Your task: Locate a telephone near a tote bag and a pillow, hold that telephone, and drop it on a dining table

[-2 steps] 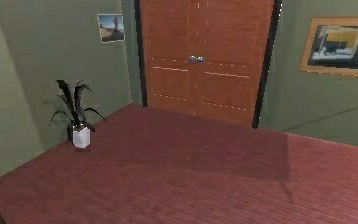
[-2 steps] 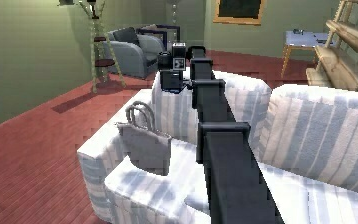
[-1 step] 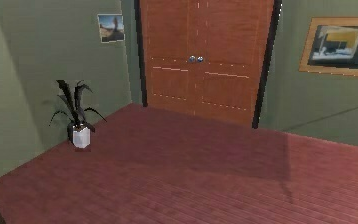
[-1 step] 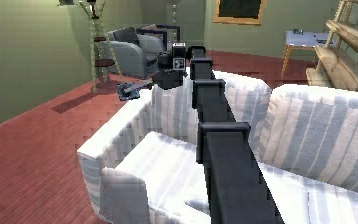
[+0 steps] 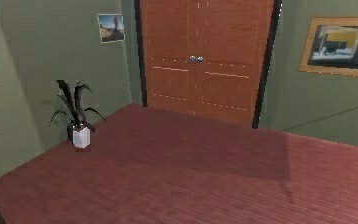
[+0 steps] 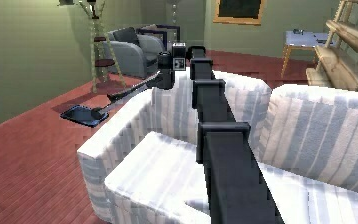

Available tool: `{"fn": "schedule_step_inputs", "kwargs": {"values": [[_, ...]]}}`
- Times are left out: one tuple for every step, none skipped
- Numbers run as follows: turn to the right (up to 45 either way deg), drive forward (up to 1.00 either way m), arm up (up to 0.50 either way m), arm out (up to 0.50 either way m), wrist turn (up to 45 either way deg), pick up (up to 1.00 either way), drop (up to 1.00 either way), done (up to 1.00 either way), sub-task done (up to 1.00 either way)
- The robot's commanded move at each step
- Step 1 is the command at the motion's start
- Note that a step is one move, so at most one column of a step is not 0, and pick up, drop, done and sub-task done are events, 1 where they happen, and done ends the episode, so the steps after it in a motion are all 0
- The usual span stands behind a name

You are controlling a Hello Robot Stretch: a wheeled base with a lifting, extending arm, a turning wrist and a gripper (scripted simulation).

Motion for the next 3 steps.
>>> {"fn": "schedule_step_inputs", "kwargs": {"values": [[0.0,0.0,0.0,0.0,-45.0,0.0,0.0,0.0,0.0],[0.0,0.0,0.0,0.0,-3.0,0.0,0.0,0.0,0.0],[0.0,0.0,0.0,-0.42,0.0,0.0,0.0,0.0,0.0]]}}
